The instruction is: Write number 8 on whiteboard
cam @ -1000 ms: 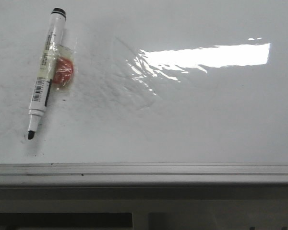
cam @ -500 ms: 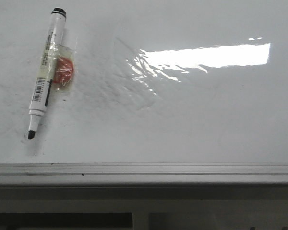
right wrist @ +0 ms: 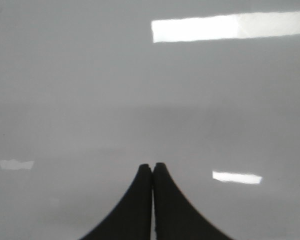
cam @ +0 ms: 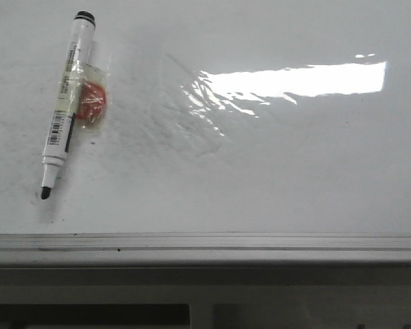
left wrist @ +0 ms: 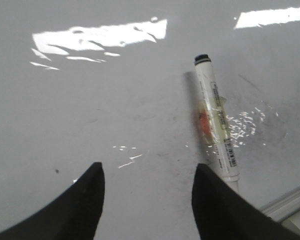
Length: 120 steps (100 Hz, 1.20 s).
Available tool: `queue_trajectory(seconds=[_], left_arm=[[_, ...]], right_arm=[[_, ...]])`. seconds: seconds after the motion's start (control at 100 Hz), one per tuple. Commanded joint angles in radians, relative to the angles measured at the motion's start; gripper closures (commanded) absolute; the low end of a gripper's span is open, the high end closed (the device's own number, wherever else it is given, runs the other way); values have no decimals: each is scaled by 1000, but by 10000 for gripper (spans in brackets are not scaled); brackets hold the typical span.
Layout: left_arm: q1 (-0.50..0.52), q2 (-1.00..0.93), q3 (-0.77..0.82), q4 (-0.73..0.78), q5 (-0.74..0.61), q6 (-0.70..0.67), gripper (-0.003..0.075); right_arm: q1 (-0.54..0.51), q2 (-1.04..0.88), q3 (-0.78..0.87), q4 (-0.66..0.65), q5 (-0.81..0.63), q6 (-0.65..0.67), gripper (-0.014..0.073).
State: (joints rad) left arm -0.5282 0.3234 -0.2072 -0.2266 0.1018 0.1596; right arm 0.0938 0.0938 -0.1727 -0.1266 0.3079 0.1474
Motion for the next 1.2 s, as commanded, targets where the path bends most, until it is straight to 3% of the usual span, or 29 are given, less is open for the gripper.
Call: queue_trajectory(seconds=[0.0,0.23,0.38,0.66,0.85,0.97,1.12,1.19], left_arm=[[-51,104,-43,-18,-164,2,352],[-205,364,-97,-18,-294,2,352],[-278,521,-112,-25,-450,0,352],[-303,706,-148,-103,-535,-31,352],[-303,757,-169,-185,-521,-49,358],[-303,757,-169,-203,-507,-49,467],[-303,757,-169,-199,-449,-47,743],[-303,757,-169,-187,-431,-44,741]], right_arm=[[1,21,-36,-6,-69,0,658],[1,21,-36,-6,-62,0,658],[1,21,-36,-6,-62,0,658],[1,21,-36,-6,-55,0,658],[1,21,-36,-6,-55,0,658],[1,21,-36,-6,-55,0,658],[12,24,-38,19,-39,0,658],[55,31,-42,50,-41,0,658]])
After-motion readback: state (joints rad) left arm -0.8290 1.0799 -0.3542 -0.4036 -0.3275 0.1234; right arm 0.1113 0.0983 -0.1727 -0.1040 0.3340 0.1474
